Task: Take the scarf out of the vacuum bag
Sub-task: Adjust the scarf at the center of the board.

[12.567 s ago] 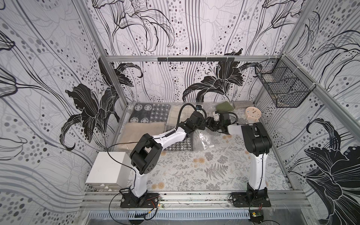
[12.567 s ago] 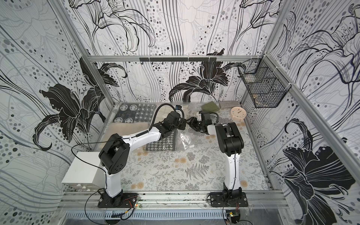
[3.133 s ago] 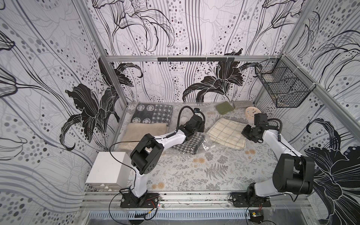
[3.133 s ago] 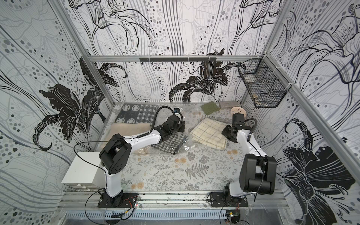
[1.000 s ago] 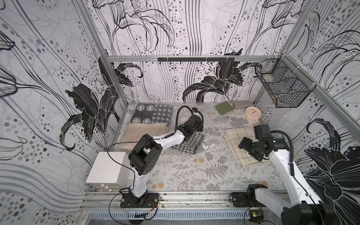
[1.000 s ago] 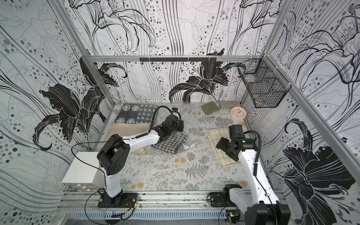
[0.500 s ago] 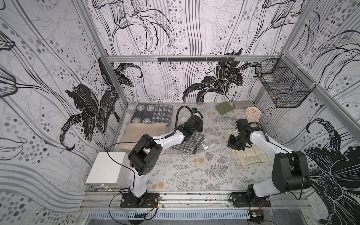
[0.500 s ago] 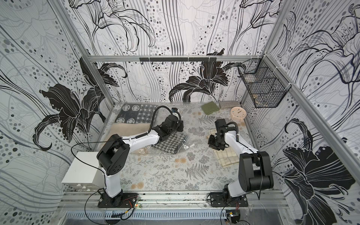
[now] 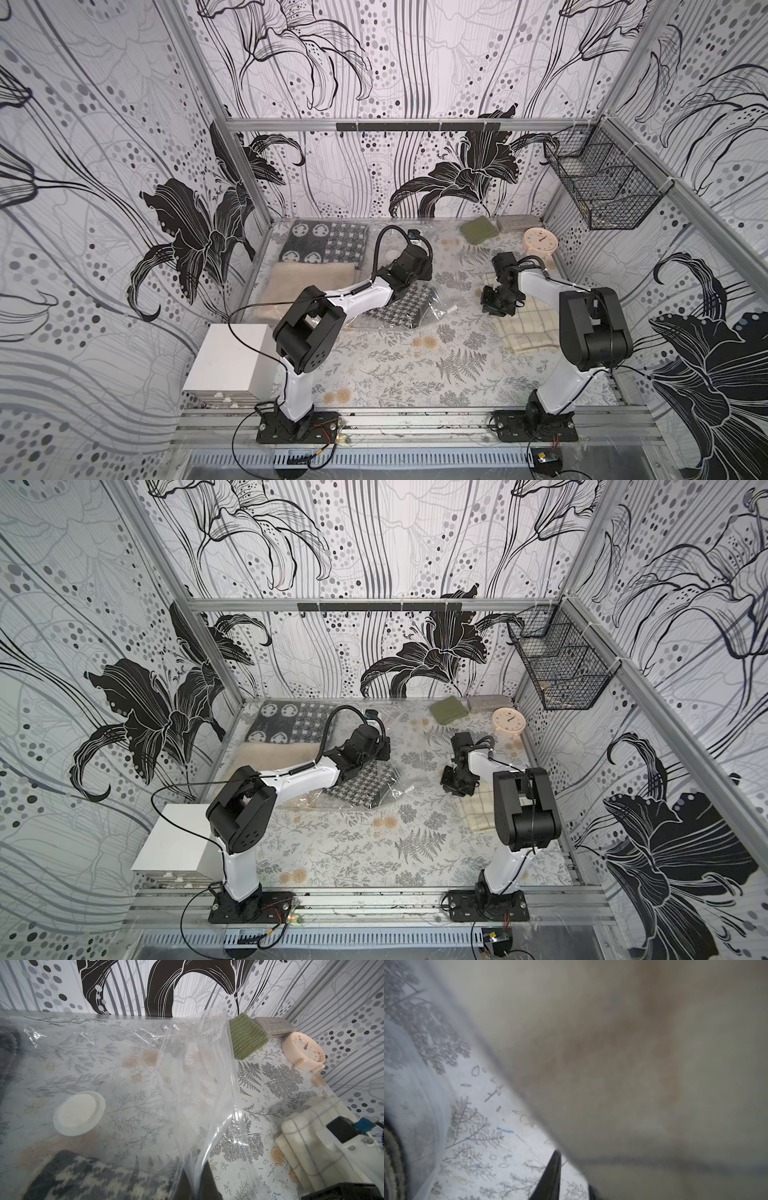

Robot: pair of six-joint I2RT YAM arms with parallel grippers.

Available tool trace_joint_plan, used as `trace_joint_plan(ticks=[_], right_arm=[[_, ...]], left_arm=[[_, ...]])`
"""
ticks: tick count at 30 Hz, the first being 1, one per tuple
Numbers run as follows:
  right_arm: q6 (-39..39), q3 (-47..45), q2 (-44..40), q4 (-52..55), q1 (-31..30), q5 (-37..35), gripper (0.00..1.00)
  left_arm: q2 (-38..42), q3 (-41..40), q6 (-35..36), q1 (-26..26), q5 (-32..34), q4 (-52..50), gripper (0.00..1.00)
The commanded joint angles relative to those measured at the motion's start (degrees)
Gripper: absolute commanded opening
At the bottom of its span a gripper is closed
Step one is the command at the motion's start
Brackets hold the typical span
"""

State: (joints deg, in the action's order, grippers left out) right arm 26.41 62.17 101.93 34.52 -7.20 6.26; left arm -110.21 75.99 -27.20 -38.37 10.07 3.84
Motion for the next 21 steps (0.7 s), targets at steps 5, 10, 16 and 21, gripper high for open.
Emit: trace_joint_plan(ticks=[5,10,16,21], right_arm=[[-1.83,4.79,6.76,-2.67,3.3,-0.21,0.27],[-3.31,7.98,6.58,-0.76,5.4,-0.1,0.3],[-4.54,7.5,1.22,-1.39,5.41,6.4,0.44],[-4.47,4.45,-8.42,2.27,4.12,4.85,0.53]], left_arm=[[1.6,0.66,0.91,1.09,1.92,0.52,0.0],[1.68,0.63,0.92,1.06,1.95,0.4,0.0],[1.35,1.07,0.83,1.05,1.36,0.38,0.0],[1.0,1.18,0.66,1.09,1.01,0.44,0.0]])
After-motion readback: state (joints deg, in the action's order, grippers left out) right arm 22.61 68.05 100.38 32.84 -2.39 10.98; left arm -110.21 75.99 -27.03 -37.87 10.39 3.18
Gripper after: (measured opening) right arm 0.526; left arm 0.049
